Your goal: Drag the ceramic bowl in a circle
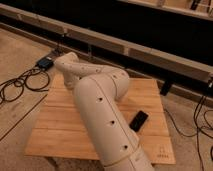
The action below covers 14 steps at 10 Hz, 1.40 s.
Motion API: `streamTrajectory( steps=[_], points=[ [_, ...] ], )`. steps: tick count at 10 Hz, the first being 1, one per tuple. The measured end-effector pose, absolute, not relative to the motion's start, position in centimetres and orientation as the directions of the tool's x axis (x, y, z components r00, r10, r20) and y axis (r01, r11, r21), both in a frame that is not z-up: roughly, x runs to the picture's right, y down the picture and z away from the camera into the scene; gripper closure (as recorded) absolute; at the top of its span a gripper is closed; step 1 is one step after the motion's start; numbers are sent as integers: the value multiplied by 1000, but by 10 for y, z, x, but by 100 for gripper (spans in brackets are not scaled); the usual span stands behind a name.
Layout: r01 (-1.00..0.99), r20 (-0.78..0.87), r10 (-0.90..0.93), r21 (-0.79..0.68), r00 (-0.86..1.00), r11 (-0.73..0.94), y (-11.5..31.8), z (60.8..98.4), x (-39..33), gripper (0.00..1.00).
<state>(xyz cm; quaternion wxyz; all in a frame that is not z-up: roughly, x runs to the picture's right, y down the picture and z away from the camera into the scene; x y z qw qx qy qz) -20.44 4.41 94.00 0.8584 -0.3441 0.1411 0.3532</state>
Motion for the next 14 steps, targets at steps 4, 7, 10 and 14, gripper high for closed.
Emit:
streamTrajectory(
  steps=[4,7,10,14],
  points=[
    [-633,-416,479,-566,773,529,53,923,-266,100],
    [-569,-370,442,-639,817,518,77,889,-304,100],
    [-564,-396,411,-674,821,478,107,851,-298,100],
    [-654,-516,403,-630,756,420,130,830,-241,100]
  ],
)
